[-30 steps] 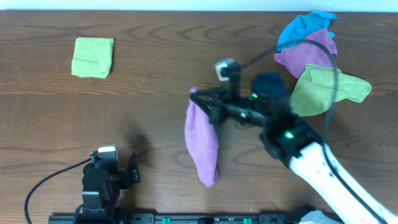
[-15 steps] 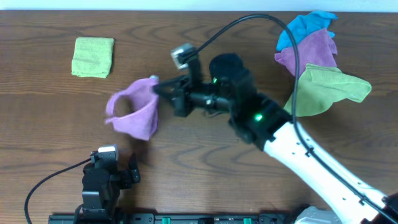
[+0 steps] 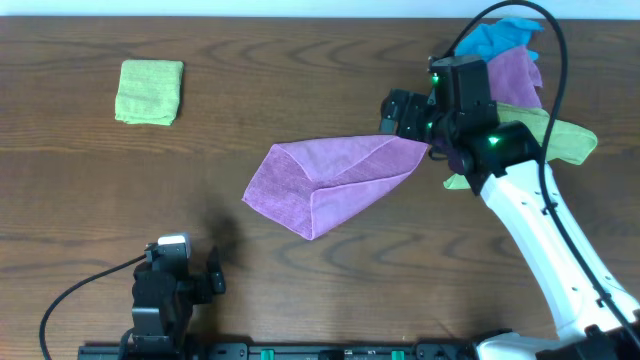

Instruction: Fold the cloth

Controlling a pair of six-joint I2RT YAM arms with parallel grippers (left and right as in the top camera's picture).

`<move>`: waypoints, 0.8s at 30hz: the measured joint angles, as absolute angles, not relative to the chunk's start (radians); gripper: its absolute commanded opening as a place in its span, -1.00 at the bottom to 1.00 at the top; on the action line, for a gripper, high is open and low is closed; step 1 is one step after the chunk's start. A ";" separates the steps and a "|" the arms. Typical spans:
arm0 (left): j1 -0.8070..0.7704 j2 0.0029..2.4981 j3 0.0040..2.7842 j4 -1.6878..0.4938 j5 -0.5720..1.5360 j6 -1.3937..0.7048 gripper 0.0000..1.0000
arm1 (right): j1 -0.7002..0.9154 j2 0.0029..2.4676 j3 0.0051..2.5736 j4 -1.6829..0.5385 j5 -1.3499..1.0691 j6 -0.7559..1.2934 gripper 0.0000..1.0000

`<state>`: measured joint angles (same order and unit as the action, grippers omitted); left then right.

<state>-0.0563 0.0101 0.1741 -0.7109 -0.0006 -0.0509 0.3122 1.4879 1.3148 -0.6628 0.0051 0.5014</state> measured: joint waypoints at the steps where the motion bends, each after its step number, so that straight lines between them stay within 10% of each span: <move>1: -0.056 0.010 0.174 -0.711 -0.001 -0.051 0.91 | 0.316 1.488 1.315 -0.671 0.004 0.488 0.98; 24: -0.056 0.010 0.174 -0.710 -0.001 -0.051 0.91 | 0.683 1.811 1.315 -0.792 -0.068 0.132 0.03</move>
<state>-0.0563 0.0101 0.1741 -0.7105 -0.0006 -0.0509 0.6827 1.8111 1.3148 -0.7918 -0.0685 0.1322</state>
